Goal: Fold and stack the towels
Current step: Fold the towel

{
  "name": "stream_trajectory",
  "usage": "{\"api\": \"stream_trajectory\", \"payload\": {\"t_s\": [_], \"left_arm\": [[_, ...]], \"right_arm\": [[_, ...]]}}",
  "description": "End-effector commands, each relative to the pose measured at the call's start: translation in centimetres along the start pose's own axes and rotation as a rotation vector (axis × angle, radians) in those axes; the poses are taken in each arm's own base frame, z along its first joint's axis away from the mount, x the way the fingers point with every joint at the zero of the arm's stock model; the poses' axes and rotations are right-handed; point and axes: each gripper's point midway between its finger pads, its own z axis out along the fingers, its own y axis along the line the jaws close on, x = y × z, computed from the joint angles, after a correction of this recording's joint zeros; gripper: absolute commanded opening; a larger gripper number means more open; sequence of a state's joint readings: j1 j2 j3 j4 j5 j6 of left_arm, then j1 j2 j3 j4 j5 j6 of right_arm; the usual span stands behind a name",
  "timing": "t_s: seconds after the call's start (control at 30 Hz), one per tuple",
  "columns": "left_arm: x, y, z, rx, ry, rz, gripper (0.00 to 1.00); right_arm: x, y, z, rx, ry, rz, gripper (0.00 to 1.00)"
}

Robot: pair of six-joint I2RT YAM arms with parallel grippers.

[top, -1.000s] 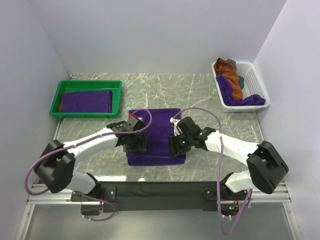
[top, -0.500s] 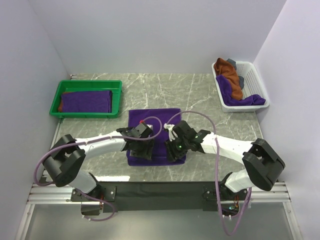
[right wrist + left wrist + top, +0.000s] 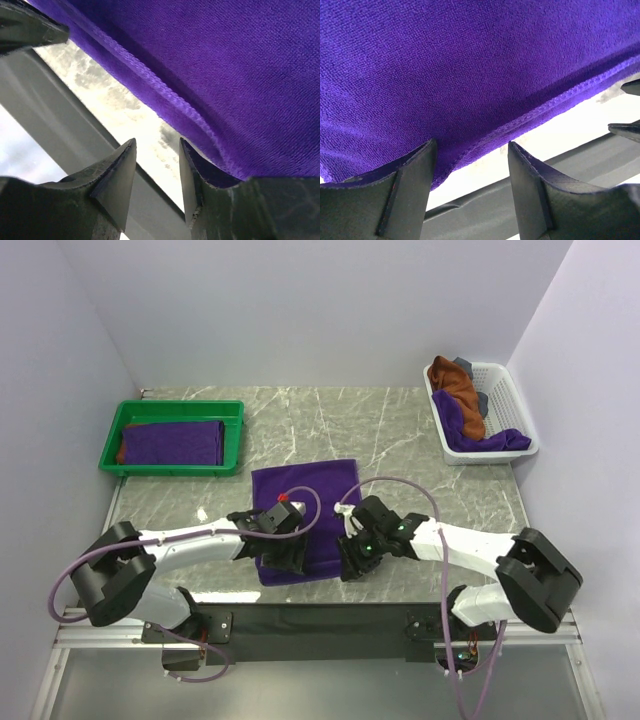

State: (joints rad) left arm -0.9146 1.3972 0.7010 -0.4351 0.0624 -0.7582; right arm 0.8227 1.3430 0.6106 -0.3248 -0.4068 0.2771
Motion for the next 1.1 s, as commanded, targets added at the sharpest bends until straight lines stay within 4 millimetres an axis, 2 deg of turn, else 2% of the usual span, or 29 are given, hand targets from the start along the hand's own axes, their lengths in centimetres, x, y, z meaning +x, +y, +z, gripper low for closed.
{"api": "stream_trajectory", "payload": {"t_s": [0.0,0.1,0.2,0.33,0.47,0.6,0.87,1.07], "left_arm": [[2.0,0.4,0.0,-0.011,0.044,-0.013,0.65],[1.4,-0.3,-0.5,-0.003,0.012,0.011,0.65],[0.8,-0.8,-1.2,0.004,-0.012,0.033,0.66],[0.4,-1.1,-1.6,0.011,-0.036,0.032,0.66],[0.4,-1.0,-2.1,0.02,-0.057,0.019,0.67],[0.4,-1.3,-2.7,0.054,-0.076,0.012,0.68],[0.6,-1.6,-2.7,0.085,-0.079,-0.009,0.67],[0.6,-1.8,-2.5,0.084,-0.076,-0.032,0.66]], "right_arm": [[-2.1,1.7,-1.5,-0.038,-0.107,-0.033,0.47],[-4.5,2.0,-2.9,-0.01,-0.199,-0.061,0.48],[-6.2,1.9,-3.2,0.019,-0.226,-0.086,0.5],[-6.8,1.8,-1.6,0.01,-0.18,-0.107,0.51],[-6.0,1.1,0.3,0.009,-0.109,-0.11,0.52],[-4.7,0.9,1.0,-0.009,-0.06,-0.112,0.52],[-2.6,1.9,0.2,-0.072,-0.026,-0.126,0.49],[-0.8,1.9,0.8,-0.096,0.016,-0.092,0.47]]}}
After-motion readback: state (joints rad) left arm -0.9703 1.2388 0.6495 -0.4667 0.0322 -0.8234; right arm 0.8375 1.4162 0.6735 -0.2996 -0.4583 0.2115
